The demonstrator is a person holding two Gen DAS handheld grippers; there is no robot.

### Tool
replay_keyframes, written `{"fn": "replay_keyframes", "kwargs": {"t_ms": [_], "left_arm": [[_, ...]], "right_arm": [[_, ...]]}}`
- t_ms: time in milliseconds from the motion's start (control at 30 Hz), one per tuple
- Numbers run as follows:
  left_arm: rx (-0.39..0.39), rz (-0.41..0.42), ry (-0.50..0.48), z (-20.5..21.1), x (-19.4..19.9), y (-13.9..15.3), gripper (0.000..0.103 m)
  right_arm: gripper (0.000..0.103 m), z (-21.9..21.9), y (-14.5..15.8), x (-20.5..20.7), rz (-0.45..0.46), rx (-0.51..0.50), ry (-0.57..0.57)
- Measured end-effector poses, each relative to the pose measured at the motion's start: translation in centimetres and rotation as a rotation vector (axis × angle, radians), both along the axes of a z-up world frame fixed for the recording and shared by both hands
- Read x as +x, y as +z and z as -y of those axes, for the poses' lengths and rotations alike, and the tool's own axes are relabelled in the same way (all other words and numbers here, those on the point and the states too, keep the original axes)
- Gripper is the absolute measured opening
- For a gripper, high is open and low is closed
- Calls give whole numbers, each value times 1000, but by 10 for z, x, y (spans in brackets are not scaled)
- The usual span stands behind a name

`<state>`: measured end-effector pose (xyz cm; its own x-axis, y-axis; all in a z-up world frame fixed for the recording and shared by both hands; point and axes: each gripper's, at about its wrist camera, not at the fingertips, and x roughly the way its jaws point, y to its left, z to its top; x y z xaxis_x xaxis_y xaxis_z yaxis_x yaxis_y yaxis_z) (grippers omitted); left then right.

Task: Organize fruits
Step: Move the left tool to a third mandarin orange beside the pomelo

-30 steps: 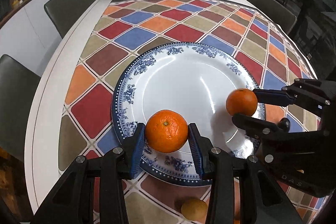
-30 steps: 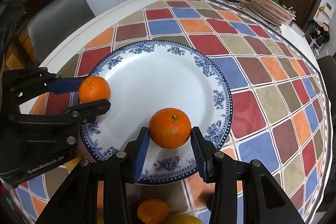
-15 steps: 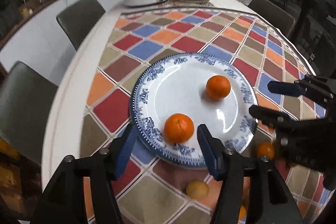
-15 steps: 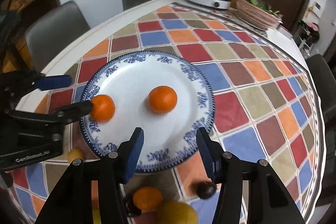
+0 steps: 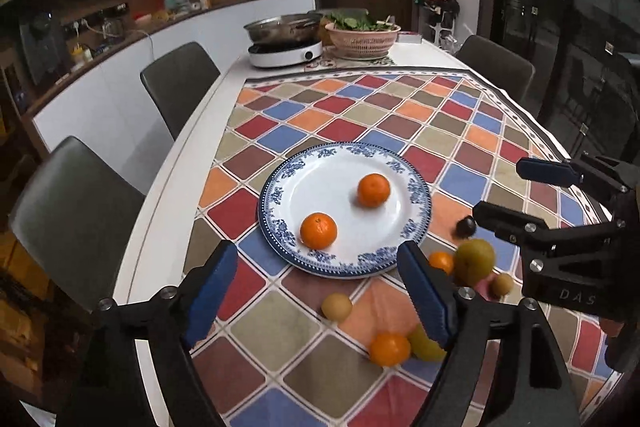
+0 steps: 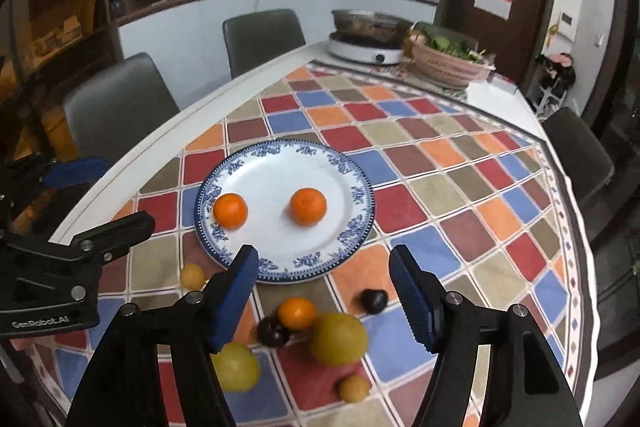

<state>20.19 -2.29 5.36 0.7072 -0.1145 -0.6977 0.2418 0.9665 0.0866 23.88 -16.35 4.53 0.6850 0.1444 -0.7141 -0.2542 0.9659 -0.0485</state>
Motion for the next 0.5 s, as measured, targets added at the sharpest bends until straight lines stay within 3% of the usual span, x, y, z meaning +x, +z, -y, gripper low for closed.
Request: {"fn": "replay_keyframes", "kwargs": {"t_ms": [133, 200, 300, 500], "left_arm": [[22, 45, 1, 4, -24, 5, 86], [58, 90, 9, 6, -39, 5, 89], [99, 119, 22, 7, -54, 0, 89], [89, 75, 13, 5, -75, -19, 89]], "right_arm": [[69, 10, 7, -23, 30, 12, -37], [77, 15, 8, -34, 43, 6, -67], [77, 20, 7, -51, 74, -28, -120], [77, 24, -5, -76, 64, -48, -146]]}}
